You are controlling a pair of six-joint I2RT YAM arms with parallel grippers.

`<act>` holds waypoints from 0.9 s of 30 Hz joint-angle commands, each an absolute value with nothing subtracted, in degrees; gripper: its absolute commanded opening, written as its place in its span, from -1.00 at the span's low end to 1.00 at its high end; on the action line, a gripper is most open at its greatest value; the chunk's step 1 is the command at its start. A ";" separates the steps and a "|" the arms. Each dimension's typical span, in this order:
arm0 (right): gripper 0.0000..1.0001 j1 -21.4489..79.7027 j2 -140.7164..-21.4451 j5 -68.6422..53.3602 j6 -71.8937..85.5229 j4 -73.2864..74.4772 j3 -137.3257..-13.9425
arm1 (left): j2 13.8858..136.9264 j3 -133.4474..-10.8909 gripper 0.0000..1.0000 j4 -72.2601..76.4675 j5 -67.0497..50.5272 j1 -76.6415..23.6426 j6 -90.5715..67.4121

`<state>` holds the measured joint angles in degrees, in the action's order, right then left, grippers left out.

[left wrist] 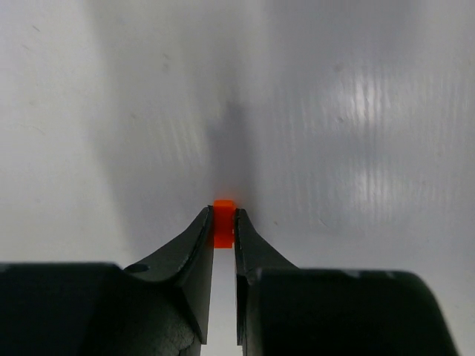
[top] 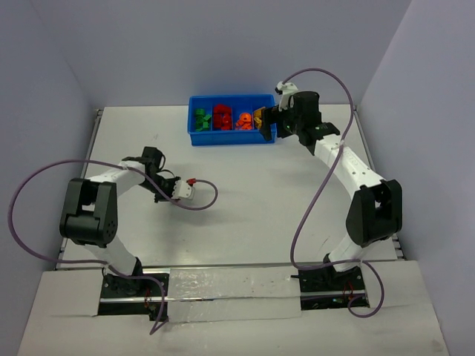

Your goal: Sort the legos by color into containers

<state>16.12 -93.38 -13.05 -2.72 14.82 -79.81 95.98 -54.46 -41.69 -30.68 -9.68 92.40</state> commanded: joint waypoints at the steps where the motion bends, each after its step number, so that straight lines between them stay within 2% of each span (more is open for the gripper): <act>1: 1.00 14.39 -88.91 -13.03 -3.54 14.09 -78.68 | 94.42 -61.18 -1.00 -36.84 -34.71 -15.02 77.29; 3: 1.00 13.30 -88.30 -13.10 -3.50 14.16 -78.05 | 95.07 -67.09 -1.00 -35.70 -37.63 -17.49 70.25; 5: 1.00 11.46 -87.42 -13.47 -3.14 14.23 -77.05 | 97.11 -74.13 -1.00 -29.76 -37.88 -20.20 54.88; 7: 1.00 10.06 -86.71 -13.81 -2.71 14.15 -76.25 | 99.42 -79.52 -1.00 -25.18 -35.58 -22.22 39.45; 13: 1.00 5.46 -83.55 -14.40 -2.20 13.63 -72.24 | 113.22 -99.55 -0.99 -5.58 -25.13 -26.65 14.12; 17: 1.00 3.18 -82.27 -14.67 -2.11 13.97 -71.02 | 126.78 -116.56 -1.00 -3.44 -21.68 -27.73 6.20; 20: 1.00 1.94 -81.51 -15.12 -1.70 14.06 -70.49 | 134.01 -124.95 -1.00 -1.85 -19.43 -27.95 1.95; 22: 1.00 1.39 -81.21 -15.40 -1.31 13.98 -70.30 | 137.92 -128.48 -1.00 -0.42 -18.27 -28.14 0.81; 27: 1.00 0.62 -81.39 -16.09 -0.78 13.62 -69.87 | 141.08 -127.71 -1.00 5.44 -13.44 -28.65 2.29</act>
<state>1.34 -84.31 -14.90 -1.73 15.27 -70.37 140.03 -124.86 -1.92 -18.07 -27.90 5.17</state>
